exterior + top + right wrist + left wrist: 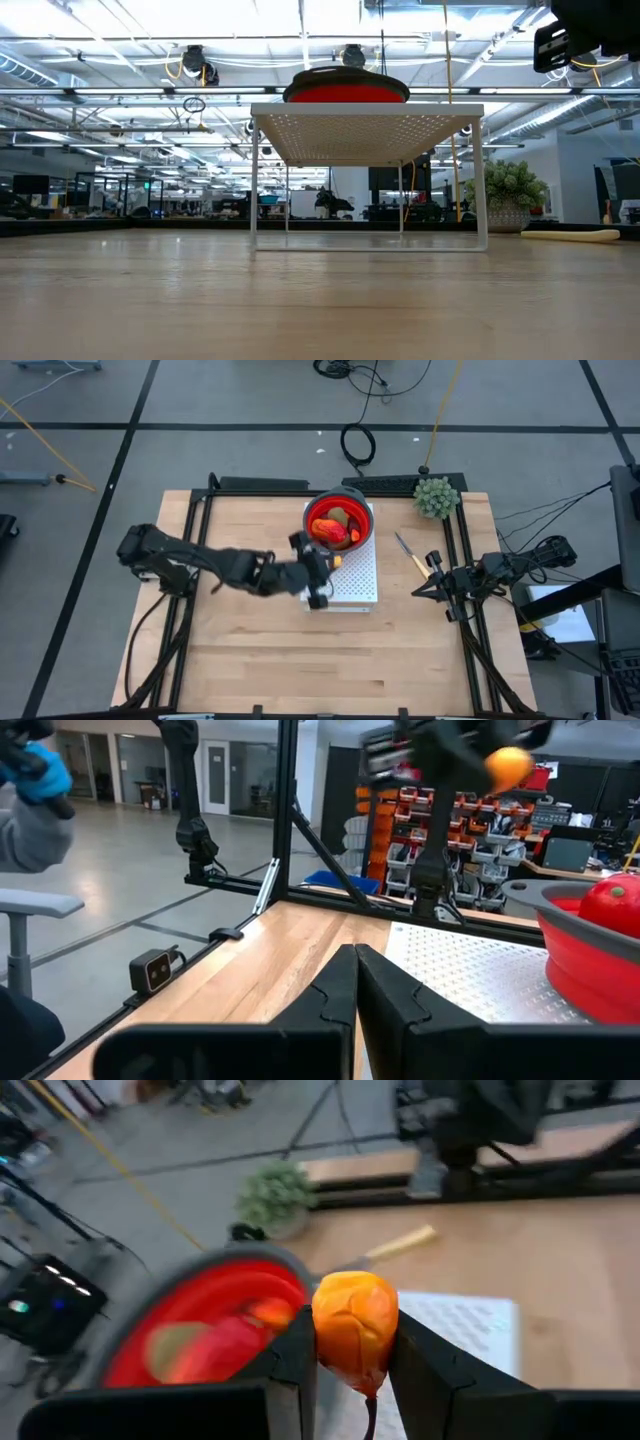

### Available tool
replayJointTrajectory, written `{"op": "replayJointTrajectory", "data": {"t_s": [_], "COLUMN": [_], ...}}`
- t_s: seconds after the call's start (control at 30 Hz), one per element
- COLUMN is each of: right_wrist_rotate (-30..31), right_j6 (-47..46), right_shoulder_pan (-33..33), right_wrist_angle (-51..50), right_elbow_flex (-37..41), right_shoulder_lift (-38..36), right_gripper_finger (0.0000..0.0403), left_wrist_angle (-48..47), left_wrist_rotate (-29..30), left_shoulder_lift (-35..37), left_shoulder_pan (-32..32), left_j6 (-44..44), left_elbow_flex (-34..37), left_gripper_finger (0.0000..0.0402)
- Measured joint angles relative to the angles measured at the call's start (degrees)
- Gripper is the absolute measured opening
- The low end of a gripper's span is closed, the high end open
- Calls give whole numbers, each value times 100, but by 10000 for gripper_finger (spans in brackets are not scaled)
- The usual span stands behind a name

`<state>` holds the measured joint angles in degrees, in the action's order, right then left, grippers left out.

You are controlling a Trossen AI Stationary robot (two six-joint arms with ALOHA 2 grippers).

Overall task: Pick & Place Fruit
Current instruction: Put the orange pear into the red strainer bowl

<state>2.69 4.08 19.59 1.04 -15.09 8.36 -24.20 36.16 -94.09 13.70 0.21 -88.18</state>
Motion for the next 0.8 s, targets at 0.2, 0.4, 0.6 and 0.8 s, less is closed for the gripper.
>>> {"op": "replayJointTrajectory", "data": {"t_s": [0.2, 0.4, 0.6, 0.8], "right_wrist_rotate": [-2, 1, 0, -2], "right_j6": [1, -21, -22, -21], "right_shoulder_pan": [0, 0, 0, 0], "right_wrist_angle": [-11, -42, -44, -69], "right_elbow_flex": [0, 0, 0, 0], "right_shoulder_lift": [0, 0, 0, 0], "right_gripper_finger": [0, 0, 0, 0], "left_wrist_angle": [18, -22, -16, -16], "left_wrist_rotate": [-7, -347, -1517, -2284], "left_shoulder_lift": [199, 202, 200, 180], "left_shoulder_pan": [-696, -1589, -2459, -2904], "left_j6": [446, 455, 202, -95], "left_elbow_flex": [0, 0, 2, 2], "left_gripper_finger": [93, 93, 93, 93]}}
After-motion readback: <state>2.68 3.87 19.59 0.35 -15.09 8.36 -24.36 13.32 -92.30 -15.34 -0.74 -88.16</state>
